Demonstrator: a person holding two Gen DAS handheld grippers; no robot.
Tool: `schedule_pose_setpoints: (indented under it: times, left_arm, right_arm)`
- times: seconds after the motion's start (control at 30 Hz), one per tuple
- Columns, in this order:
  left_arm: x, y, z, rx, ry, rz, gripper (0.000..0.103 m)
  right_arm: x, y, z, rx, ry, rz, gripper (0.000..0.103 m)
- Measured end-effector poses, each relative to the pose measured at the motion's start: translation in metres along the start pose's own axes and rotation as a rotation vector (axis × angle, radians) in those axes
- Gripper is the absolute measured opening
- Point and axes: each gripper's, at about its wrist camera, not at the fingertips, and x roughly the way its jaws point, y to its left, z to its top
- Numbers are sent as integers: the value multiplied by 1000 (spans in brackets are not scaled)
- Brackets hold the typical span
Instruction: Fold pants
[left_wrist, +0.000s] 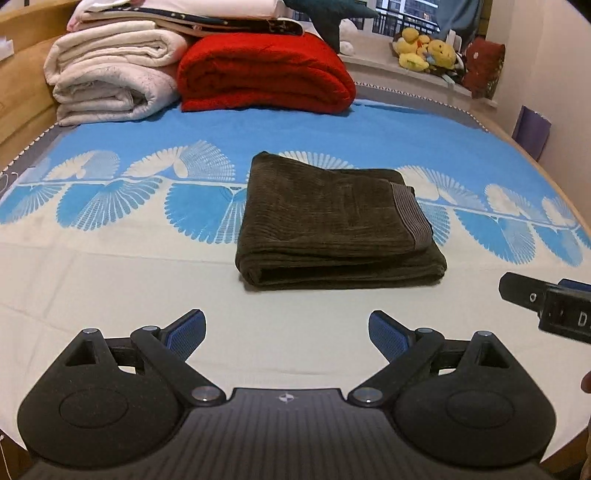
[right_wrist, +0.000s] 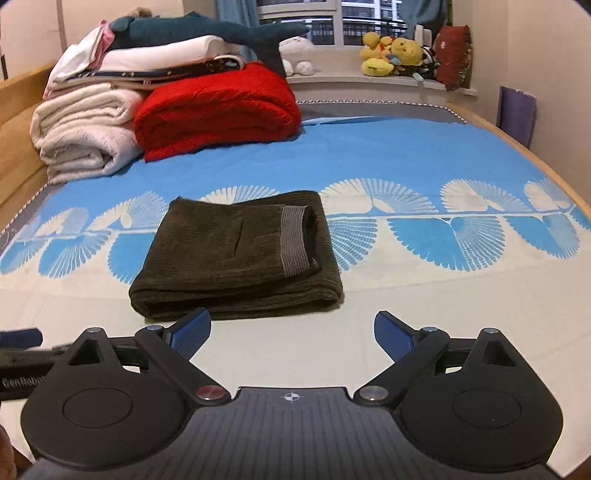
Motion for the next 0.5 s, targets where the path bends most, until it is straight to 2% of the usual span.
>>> schedule_pose_setpoints:
  times: [0.17,0.5]
  left_arm:
    - [0,-1,2,9,-15,-2,97]
    - [0,-3,2,14,-24,-6,97]
  right_arm:
    - [0,8,2,-53,-19,11,95]
    - [2,22,6,-66,-34,37,95]
